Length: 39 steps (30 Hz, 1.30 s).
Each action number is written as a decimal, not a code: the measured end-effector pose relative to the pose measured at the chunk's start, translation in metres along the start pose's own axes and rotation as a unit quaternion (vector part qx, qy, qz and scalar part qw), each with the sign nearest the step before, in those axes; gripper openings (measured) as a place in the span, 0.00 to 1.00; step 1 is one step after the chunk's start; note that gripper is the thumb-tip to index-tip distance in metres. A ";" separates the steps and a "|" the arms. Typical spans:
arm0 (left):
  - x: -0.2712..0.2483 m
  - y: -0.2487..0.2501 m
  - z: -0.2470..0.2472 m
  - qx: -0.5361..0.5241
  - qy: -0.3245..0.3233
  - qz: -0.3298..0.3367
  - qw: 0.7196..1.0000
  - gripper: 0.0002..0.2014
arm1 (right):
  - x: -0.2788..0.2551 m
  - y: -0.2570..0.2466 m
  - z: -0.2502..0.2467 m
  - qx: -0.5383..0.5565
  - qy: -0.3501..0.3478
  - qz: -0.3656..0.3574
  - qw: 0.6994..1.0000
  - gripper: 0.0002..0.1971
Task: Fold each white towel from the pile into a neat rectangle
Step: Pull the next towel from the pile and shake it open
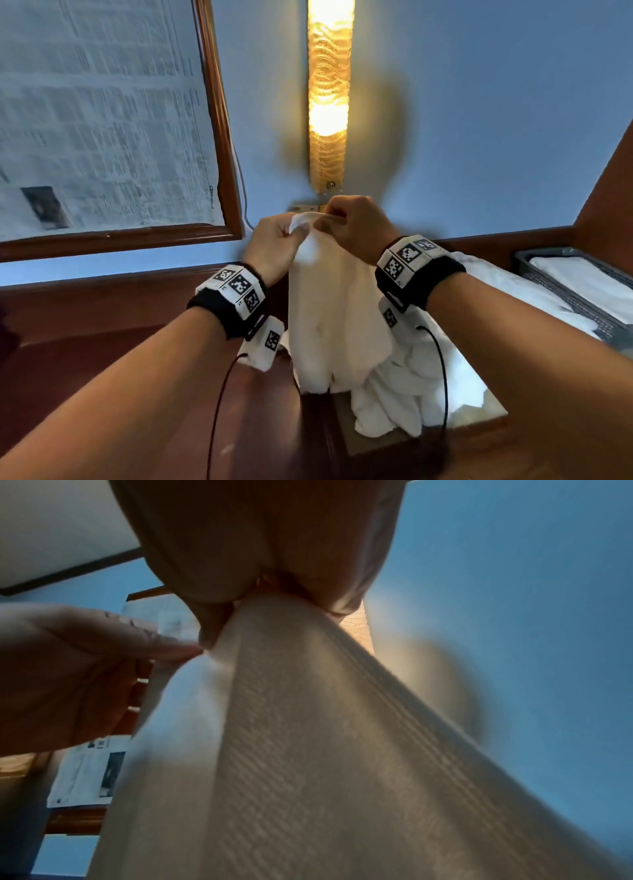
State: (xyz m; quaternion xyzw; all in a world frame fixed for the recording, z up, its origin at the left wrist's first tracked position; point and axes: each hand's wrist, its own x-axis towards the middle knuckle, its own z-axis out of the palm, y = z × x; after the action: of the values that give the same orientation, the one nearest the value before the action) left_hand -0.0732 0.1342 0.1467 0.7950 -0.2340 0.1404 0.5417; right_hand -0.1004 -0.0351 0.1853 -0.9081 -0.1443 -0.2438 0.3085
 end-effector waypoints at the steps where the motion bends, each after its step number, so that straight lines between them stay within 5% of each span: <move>1: 0.002 0.004 -0.004 0.000 0.009 0.002 1.000 0.23 | 0.002 0.000 0.002 0.016 0.002 -0.007 1.000 0.09; 6: 0.010 0.028 -0.041 0.019 0.059 0.020 0.998 0.20 | 0.001 0.045 0.024 -0.046 -0.074 -0.003 0.996 0.15; 10: 0.010 0.025 -0.083 0.058 0.108 -0.008 0.992 0.13 | -0.017 0.113 0.030 -0.146 -0.122 0.095 0.977 0.13; 16: -0.001 0.011 -0.103 0.050 0.138 -0.030 0.989 0.20 | -0.032 0.171 -0.004 -0.026 0.028 0.188 0.981 0.06; 18: 0.000 0.016 -0.081 0.034 0.077 -0.030 0.996 0.19 | -0.017 0.152 -0.011 0.001 0.042 0.147 0.988 0.07; 22: 0.015 0.025 -0.022 -0.006 -0.043 -0.034 0.998 0.24 | 0.023 0.075 -0.005 0.011 0.035 -0.065 0.997 0.12; 25: 0.024 0.030 0.010 -0.032 -0.019 -0.015 0.999 0.35 | 0.040 0.036 -0.013 0.002 0.038 -0.103 0.994 0.06; 29: 0.031 0.037 0.024 -0.019 0.027 -0.011 0.999 0.28 | 0.031 0.053 -0.023 0.002 0.042 -0.108 0.993 0.11; 35: 0.039 0.041 0.020 -0.016 0.054 -0.009 0.998 0.21 | -0.015 0.136 -0.026 -0.076 0.026 -0.039 0.996 0.16; 39: 0.038 0.041 0.019 -0.078 0.032 -0.032 0.996 0.24 | -0.042 0.180 -0.056 -0.085 0.102 0.160 0.978 0.17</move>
State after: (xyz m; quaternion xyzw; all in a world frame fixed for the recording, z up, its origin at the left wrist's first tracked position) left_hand -0.0633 0.0964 0.1903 0.7527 -0.2012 0.1302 0.6133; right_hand -0.0816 -0.2132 0.1136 -0.9127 0.0559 -0.2938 0.2785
